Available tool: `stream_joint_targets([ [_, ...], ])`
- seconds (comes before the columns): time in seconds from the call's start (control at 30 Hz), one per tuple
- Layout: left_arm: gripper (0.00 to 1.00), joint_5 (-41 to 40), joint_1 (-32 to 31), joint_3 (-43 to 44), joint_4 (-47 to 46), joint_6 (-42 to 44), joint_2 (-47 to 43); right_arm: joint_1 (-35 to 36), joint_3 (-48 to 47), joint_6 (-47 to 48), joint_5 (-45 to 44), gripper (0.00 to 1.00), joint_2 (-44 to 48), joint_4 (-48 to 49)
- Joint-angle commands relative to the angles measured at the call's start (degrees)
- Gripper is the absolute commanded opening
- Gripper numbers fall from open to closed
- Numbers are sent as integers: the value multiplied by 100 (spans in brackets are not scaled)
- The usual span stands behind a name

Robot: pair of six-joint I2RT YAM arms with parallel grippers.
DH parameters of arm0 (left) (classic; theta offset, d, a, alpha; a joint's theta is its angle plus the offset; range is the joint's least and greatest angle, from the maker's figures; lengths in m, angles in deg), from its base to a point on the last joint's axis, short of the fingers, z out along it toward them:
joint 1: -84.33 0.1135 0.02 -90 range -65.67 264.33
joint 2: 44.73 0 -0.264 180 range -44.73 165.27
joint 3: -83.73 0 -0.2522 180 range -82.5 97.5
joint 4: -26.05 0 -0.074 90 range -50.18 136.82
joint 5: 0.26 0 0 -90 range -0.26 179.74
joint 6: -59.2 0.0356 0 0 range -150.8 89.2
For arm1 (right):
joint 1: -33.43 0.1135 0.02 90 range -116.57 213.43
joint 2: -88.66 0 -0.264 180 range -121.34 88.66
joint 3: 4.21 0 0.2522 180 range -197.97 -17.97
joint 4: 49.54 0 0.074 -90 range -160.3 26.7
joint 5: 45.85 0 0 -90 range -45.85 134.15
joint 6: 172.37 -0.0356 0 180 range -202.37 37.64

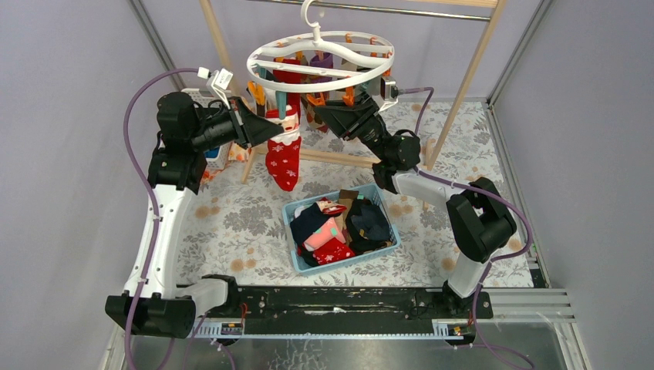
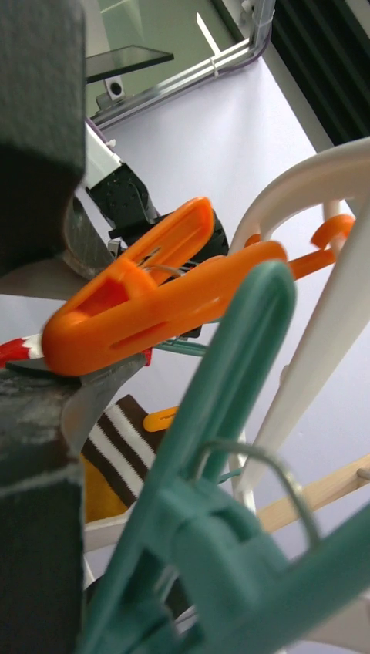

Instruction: Clip the socks to the hanger

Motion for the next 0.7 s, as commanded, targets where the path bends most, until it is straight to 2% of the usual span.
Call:
stream_joint_targets([
  [0.0, 8, -14, 61, 236, -18, 64, 7, -22, 106, 227, -159, 31, 361, 724],
  [0.13, 8, -8, 70, 243, 1, 61, 3, -22, 82, 208, -117, 29, 364, 724],
  [0.17, 8, -12, 74, 253, 1, 68, -1, -28, 106, 195, -138, 33, 370, 720],
  [0.23, 8, -6, 87, 237, 30, 86, -9, -25, 170, 162, -248, 56, 388, 728],
  [0.27, 8, 1, 88, 239, 33, 90, -10, -28, 185, 156, -290, 65, 394, 722],
  [0.3, 8, 3, 94, 240, 41, 89, -10, -25, 182, 179, -297, 67, 398, 723],
  [0.43, 8, 11, 113, 276, 50, 99, -1, -24, 78, 228, -239, 67, 385, 724],
  [0.67, 8, -14, 123, 272, 45, 99, 33, -22, -191, 72, -117, 54, 249, 724],
])
